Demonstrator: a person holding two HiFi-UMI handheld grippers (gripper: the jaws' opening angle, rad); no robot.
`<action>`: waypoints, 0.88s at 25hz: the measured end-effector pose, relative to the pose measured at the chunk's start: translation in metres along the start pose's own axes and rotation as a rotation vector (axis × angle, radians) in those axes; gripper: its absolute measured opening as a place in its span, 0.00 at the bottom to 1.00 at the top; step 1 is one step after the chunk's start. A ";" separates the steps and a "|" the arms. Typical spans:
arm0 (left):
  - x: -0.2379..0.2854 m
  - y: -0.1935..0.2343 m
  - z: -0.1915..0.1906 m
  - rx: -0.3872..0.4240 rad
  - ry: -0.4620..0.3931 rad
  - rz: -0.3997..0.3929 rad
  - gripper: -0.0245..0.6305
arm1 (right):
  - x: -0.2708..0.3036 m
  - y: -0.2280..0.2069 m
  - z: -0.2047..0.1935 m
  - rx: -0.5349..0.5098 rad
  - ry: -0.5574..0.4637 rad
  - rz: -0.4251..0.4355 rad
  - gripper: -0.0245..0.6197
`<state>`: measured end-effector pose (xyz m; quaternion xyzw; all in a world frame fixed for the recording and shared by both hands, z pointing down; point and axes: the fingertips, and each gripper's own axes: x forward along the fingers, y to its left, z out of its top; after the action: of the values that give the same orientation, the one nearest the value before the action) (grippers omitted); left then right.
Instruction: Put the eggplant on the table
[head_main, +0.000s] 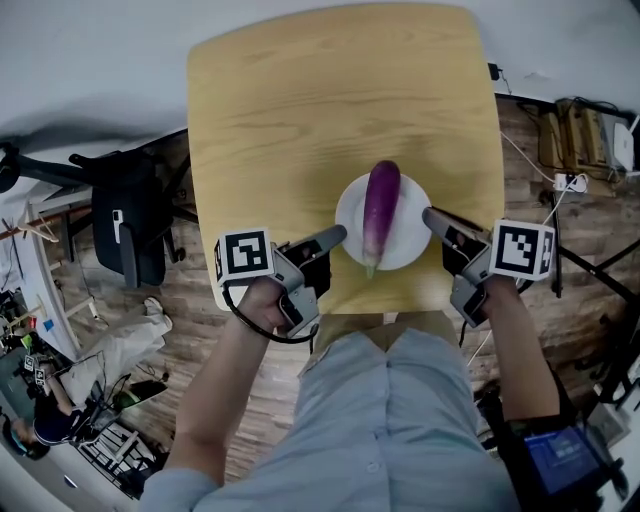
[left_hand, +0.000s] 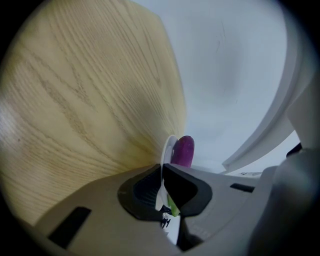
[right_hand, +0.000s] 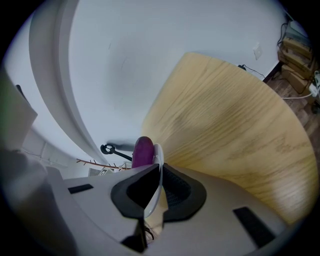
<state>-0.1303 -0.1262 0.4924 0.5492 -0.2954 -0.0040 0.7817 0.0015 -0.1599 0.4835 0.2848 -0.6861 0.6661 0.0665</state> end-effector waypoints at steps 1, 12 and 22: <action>0.002 0.002 0.002 -0.003 0.003 0.001 0.07 | 0.002 -0.002 0.001 0.006 -0.001 0.001 0.06; 0.010 0.011 0.013 -0.020 0.031 0.018 0.07 | 0.012 -0.015 0.005 0.023 -0.002 -0.041 0.07; 0.013 0.017 0.014 -0.014 0.040 0.036 0.07 | 0.015 -0.025 0.001 0.029 -0.006 -0.064 0.07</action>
<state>-0.1315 -0.1355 0.5156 0.5384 -0.2892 0.0190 0.7913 0.0011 -0.1644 0.5120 0.3094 -0.6672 0.6727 0.0816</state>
